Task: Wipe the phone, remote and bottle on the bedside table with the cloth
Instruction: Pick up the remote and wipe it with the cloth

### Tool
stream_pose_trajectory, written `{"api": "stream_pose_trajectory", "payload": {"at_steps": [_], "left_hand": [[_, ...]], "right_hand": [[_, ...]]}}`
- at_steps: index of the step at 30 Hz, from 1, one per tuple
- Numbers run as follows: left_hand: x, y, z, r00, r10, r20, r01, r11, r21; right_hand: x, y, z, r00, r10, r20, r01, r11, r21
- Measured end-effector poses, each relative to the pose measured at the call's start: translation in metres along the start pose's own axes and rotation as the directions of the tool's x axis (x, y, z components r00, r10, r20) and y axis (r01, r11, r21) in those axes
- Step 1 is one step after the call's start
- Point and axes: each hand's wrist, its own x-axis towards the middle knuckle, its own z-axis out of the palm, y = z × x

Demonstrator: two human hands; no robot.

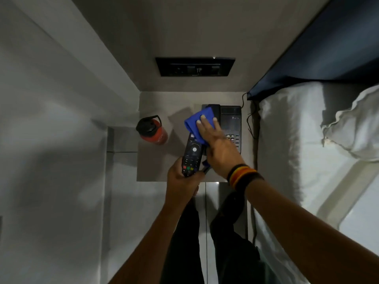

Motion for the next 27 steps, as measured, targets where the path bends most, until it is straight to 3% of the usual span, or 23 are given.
{"api": "stream_pose_trajectory", "payload": {"at_steps": [5,8,12,14,19,21,23,27], "left_hand": [[-0.018,-0.009,-0.005,0.997,0.043,-0.07,-0.043,0.999,-0.01],[-0.025,-0.013,-0.015,0.998,0.001,-0.059,-0.001,1.0,-0.003],[-0.024,-0.004,-0.019,1.0,-0.025,0.007,0.025,0.998,-0.052],[-0.022,0.003,-0.015,0.999,-0.021,0.045,0.025,0.995,-0.092],[-0.016,0.007,-0.011,0.998,-0.048,0.049,0.053,0.995,-0.087],[-0.016,0.004,-0.016,0.997,-0.036,0.062,0.039,0.998,-0.041],[-0.019,-0.005,-0.021,0.995,-0.067,0.072,0.066,0.998,0.019],[-0.039,-0.017,-0.023,0.965,-0.232,0.119,0.223,0.971,0.082]], "right_hand": [[-0.046,-0.015,0.01,0.974,-0.192,0.118,0.187,0.981,0.052],[-0.045,-0.015,-0.02,0.962,-0.159,0.223,0.128,0.981,0.146],[-0.029,-0.017,-0.061,1.0,-0.008,-0.001,0.008,0.912,0.411],[-0.012,-0.02,-0.068,0.998,0.015,-0.064,0.011,0.927,0.375],[-0.006,-0.035,-0.041,0.993,-0.117,0.021,0.116,0.993,0.033],[-0.031,-0.034,-0.018,0.985,-0.171,0.025,0.171,0.985,0.001],[-0.054,-0.027,-0.001,0.982,-0.174,0.075,0.165,0.979,0.118],[-0.06,-0.013,-0.02,0.984,-0.048,0.172,-0.034,0.897,0.442]]}}
